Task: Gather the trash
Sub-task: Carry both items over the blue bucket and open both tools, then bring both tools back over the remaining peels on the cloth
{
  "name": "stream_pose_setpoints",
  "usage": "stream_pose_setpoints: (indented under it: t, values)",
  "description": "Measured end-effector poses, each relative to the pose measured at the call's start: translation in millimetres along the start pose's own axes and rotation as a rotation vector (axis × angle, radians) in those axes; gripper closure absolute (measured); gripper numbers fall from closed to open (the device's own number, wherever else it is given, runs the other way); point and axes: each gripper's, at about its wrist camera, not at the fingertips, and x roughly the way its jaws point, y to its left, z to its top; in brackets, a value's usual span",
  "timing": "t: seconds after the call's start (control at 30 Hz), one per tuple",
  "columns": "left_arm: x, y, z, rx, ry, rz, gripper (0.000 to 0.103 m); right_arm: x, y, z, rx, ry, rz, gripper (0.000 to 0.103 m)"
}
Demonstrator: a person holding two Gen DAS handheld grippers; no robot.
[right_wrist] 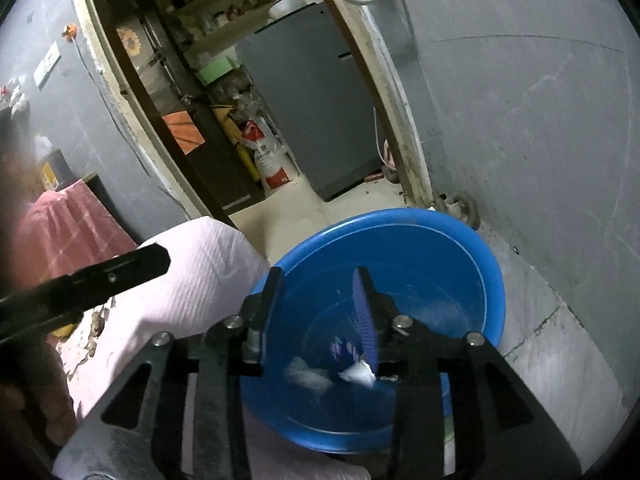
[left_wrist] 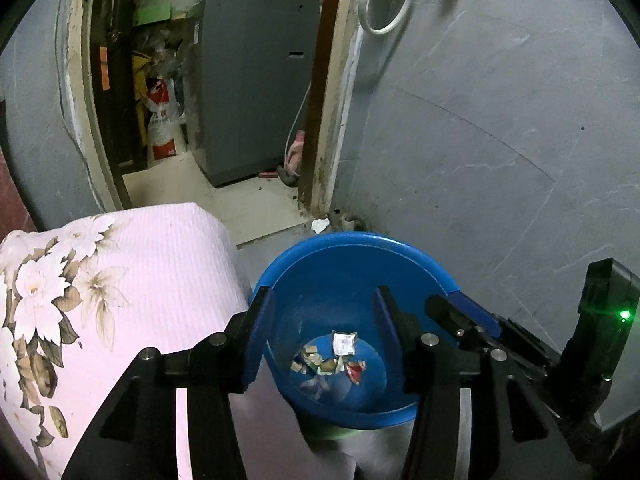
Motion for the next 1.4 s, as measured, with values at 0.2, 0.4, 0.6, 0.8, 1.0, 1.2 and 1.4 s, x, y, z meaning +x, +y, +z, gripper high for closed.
stream_pose_setpoints:
  t: [0.2, 0.4, 0.6, 0.8, 1.0, 1.2, 1.4]
  values:
    - [-4.3, 0.1, -4.5, -0.002, -0.007, 0.008, 0.058, -3.9, 1.4, 1.0, -0.005, -0.014, -0.006, 0.058]
    - [-14.7, 2.9, -4.0, -0.008, -0.019, 0.008, 0.058, -7.1, 4.6, 2.5, -0.014, -0.023, -0.003, 0.058]
    - [-36.6, 7.8, -1.4, -0.023, -0.049, 0.007, 0.058, -18.1, 16.8, 8.7, -0.031, -0.039, -0.003, 0.058]
    - [-73.6, 22.1, 2.1, -0.059, -0.102, 0.016, 0.058, -37.7, 45.3, 18.2, -0.079, -0.069, 0.009, 0.058]
    - [-123.5, 43.7, 1.1, -0.111, -0.177, 0.046, 0.058, -58.8, 80.8, 24.0, -0.126, -0.112, 0.041, 0.057]
    - [-173.8, 72.1, -8.3, -0.175, -0.262, 0.076, 0.05, -79.0, 122.7, 25.4, -0.185, -0.161, 0.08, 0.047]
    - [-221.5, 97.8, -25.9, -0.222, -0.339, 0.13, 0.033, -94.9, 163.9, 19.5, -0.241, -0.199, 0.116, 0.025]
